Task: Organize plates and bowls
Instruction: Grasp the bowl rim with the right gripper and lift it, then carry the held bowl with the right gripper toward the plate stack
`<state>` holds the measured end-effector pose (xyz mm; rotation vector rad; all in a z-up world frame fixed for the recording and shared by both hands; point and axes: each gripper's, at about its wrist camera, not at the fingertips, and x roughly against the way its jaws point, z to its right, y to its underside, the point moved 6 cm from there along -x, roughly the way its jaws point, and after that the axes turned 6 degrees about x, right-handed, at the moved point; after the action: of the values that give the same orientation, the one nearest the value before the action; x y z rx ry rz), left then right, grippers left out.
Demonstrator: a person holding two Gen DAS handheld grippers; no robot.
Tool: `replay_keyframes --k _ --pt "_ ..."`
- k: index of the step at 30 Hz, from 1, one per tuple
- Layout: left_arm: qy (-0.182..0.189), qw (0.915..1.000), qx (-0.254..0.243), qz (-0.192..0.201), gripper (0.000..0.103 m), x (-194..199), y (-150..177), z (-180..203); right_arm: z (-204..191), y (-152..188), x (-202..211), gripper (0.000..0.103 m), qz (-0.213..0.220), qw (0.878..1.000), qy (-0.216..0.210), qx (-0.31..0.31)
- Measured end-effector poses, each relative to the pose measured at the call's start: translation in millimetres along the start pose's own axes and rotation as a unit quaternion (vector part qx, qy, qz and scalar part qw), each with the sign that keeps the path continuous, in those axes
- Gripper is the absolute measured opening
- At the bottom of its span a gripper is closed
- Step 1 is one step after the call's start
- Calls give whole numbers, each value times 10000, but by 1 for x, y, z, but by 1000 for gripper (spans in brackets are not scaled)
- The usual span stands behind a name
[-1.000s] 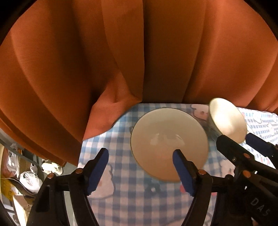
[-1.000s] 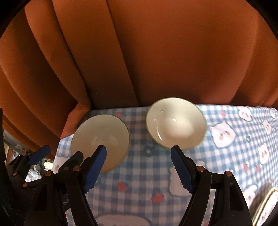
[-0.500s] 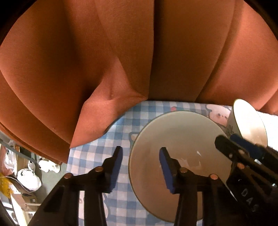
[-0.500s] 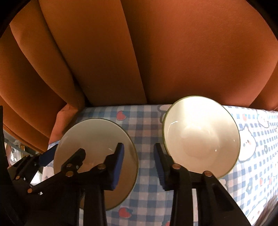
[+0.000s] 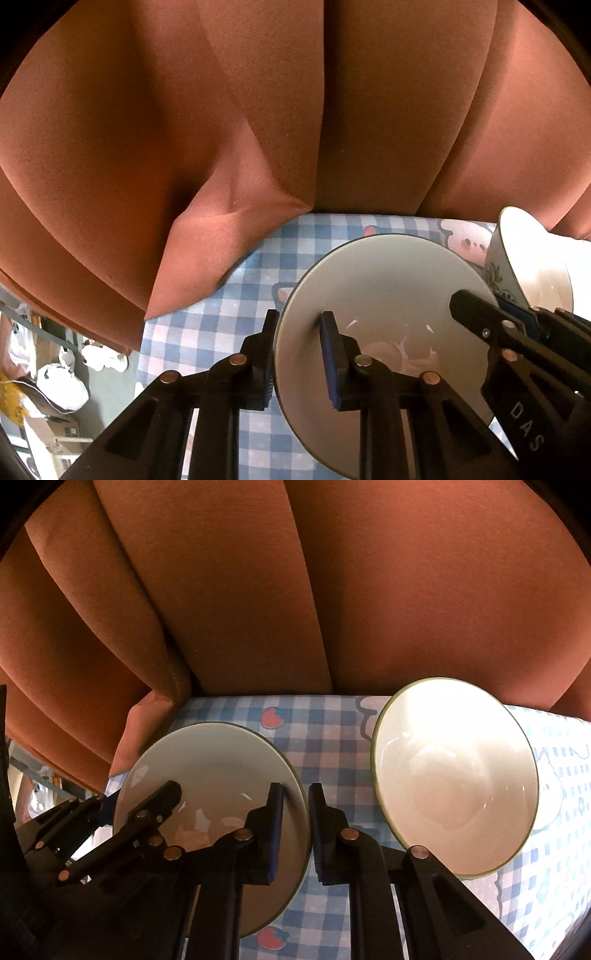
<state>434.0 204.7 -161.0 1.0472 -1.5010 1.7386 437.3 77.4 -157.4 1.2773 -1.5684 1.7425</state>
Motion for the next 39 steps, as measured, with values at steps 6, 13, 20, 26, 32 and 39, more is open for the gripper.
replay_keyframes --k 6,13,20,26,32,39 --pt "32 10000 -51 24 20 7 1 3 0 1 2 17 -53 10000 35 5" --pt "52 9997 -163 176 20 30 1 10 2 5 19 17 -58 10000 25 41" --pt "150 9994 -161 274 20 63 7 14 0 5 59 17 185 9998 114 41" --pt "211 9985 -175 471 20 97 18 16 -3 13 94 17 331 9992 227 77" --pt "305 9977 -253 552 20 124 39 22 -6 33 129 17 437 9986 304 14" --pt "368 9970 -324 595 20 149 61 35 -1 61 164 17 501 9980 368 -66"
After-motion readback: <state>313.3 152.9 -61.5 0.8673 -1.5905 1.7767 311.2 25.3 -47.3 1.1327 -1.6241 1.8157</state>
